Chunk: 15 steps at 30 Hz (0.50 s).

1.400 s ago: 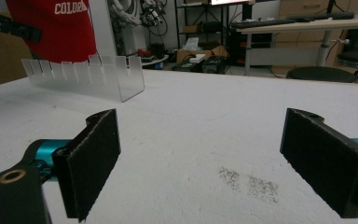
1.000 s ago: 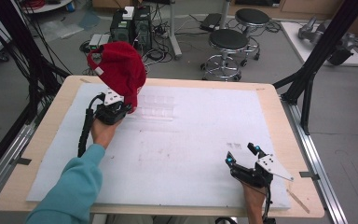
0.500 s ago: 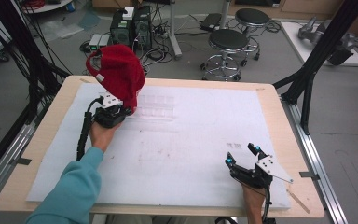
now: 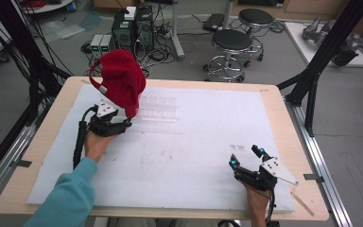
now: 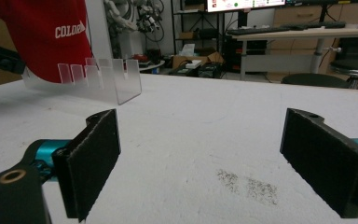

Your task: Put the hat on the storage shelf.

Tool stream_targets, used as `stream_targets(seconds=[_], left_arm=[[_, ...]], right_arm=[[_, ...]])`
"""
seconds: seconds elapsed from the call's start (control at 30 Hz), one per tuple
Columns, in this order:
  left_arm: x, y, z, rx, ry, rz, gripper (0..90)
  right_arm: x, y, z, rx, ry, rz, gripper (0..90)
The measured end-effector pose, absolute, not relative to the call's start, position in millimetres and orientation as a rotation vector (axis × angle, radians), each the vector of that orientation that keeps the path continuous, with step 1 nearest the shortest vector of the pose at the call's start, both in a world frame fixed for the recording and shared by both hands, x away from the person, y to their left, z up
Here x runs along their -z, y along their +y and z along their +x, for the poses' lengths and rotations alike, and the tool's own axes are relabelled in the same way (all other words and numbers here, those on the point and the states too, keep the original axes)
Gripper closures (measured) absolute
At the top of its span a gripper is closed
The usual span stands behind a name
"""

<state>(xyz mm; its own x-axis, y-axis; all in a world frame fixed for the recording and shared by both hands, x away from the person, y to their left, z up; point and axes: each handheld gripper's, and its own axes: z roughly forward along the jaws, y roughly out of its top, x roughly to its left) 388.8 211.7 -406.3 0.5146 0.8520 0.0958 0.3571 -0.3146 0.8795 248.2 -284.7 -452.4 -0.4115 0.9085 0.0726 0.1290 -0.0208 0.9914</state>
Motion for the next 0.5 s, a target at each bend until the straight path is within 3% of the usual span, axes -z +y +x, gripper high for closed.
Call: stream_targets(seconds=[0.2,0.37,0.5], left_arm=[[406.9,224.4,378.5,-0.657,0.968,1.839,19.4],[407.7,243.2,355.3,-0.573,0.879,1.844,16.7],[415.5,264.7,327.7,-0.590,0.824,1.844,16.7]], right_arm=[[452.4,-284.2,247.7,-1.492,1.588,1.095,11.0],[452.5,-283.6,247.2,-1.495,1.591,1.095,11.0],[452.2,-285.4,249.3,-1.508,1.604,1.108,10.9]])
